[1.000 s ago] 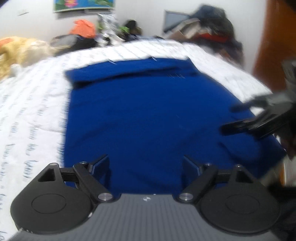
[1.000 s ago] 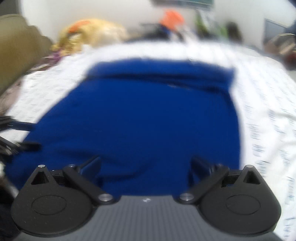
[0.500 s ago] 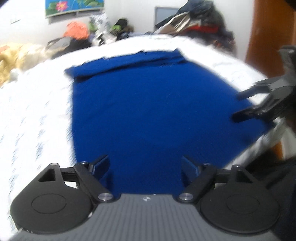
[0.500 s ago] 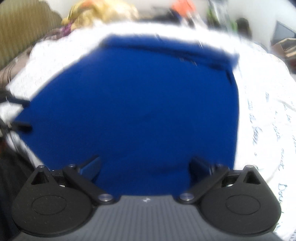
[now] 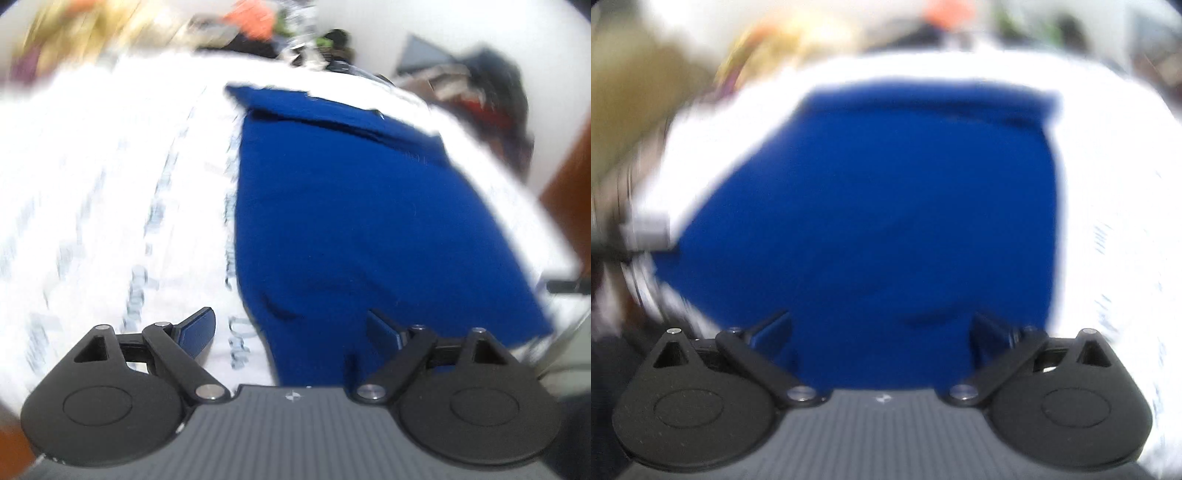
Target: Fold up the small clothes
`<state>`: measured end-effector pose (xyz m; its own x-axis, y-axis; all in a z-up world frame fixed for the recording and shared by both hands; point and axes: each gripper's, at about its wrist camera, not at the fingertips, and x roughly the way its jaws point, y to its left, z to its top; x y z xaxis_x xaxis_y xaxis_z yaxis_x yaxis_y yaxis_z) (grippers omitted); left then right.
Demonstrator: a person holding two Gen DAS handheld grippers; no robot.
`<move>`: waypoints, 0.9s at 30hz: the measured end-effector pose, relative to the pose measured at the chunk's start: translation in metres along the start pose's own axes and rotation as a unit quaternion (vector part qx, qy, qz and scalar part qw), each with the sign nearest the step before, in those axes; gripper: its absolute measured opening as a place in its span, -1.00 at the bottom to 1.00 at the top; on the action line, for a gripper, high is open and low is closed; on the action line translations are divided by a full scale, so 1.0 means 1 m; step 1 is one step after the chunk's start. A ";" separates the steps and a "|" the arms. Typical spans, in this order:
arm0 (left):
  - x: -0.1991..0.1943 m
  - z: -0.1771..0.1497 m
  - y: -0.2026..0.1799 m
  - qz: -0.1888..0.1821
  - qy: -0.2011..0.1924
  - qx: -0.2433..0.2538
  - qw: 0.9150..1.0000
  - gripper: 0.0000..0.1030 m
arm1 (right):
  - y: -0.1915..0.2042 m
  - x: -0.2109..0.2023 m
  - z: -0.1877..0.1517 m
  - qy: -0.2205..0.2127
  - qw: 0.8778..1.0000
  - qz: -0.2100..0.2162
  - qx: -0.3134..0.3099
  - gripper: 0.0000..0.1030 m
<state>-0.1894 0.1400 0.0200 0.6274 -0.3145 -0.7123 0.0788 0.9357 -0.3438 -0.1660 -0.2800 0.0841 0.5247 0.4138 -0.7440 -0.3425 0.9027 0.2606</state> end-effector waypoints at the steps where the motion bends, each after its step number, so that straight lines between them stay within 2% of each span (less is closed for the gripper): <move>1: 0.001 0.002 0.010 -0.032 0.014 -0.041 0.999 0.72 | -0.020 -0.010 0.003 -0.008 0.998 0.019 0.057 1.00; 2: 0.002 0.003 0.018 -0.063 0.019 -0.074 0.995 0.82 | -0.042 -0.016 0.004 -0.007 0.993 0.039 0.115 1.00; 4: 0.006 0.008 0.029 -0.121 0.038 -0.124 0.984 0.86 | -0.078 -0.014 0.002 0.017 0.975 0.069 0.210 1.00; 6: 0.013 0.007 0.032 -0.167 0.062 -0.161 0.971 0.86 | -0.095 -0.009 -0.005 0.041 0.959 0.099 0.263 1.00; 8: 0.015 0.008 0.026 -0.167 0.066 -0.152 0.972 0.83 | -0.092 -0.001 -0.009 0.056 0.952 0.137 0.268 1.00; 10: 0.015 0.011 0.019 -0.153 0.071 -0.135 0.976 0.67 | -0.084 0.004 -0.007 0.067 0.954 0.148 0.250 1.00; 11: 0.015 0.012 0.016 -0.140 0.074 -0.126 0.979 0.44 | -0.081 0.006 -0.004 0.069 0.958 0.145 0.240 1.00; 12: 0.015 0.013 0.012 -0.123 0.078 -0.115 0.983 0.12 | -0.078 0.006 -0.003 0.071 0.960 0.141 0.232 0.86; 13: 0.014 0.015 0.010 -0.108 0.084 -0.104 0.985 -0.01 | -0.076 0.007 0.000 0.071 0.963 0.132 0.224 0.54; 14: 0.015 0.016 0.010 -0.095 0.088 -0.096 0.987 -0.26 | -0.072 0.008 0.000 0.080 0.967 0.118 0.212 -0.73; 15: 0.017 0.019 0.011 -0.081 0.093 -0.089 0.988 -0.70 | -0.075 0.016 0.004 0.104 0.968 0.096 0.206 -0.88; 16: 0.018 0.020 0.010 -0.064 0.100 -0.081 0.990 -0.98 | -0.077 0.017 0.003 0.101 0.968 0.101 0.208 -0.88; 17: 0.020 0.024 0.012 -0.052 0.102 -0.078 0.990 -0.95 | -0.080 0.018 0.003 0.101 0.967 0.104 0.210 -0.88; 19: 0.009 0.026 0.015 -0.057 0.086 -0.076 0.992 -0.95 | -0.077 0.011 0.006 0.099 0.972 0.091 0.192 -0.88; 22: -0.011 0.028 0.008 -0.044 0.063 -0.033 0.996 -0.94 | -0.076 -0.008 0.015 0.085 0.979 0.075 0.170 -0.89; 25: 0.002 0.017 0.007 -0.024 0.092 -0.009 0.995 -0.93 | -0.090 -0.022 0.002 0.094 0.982 0.036 0.159 -0.91; 27: 0.002 0.014 0.005 -0.022 0.093 -0.010 0.995 -0.86 | -0.097 -0.012 -0.008 0.103 0.977 0.055 0.178 -0.90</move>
<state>-0.1765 0.1466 0.0252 0.4699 -0.3807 -0.7964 0.0869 0.9178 -0.3874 -0.1456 -0.3739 0.0631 0.3191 0.5120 -0.7975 -0.0768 0.8527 0.5167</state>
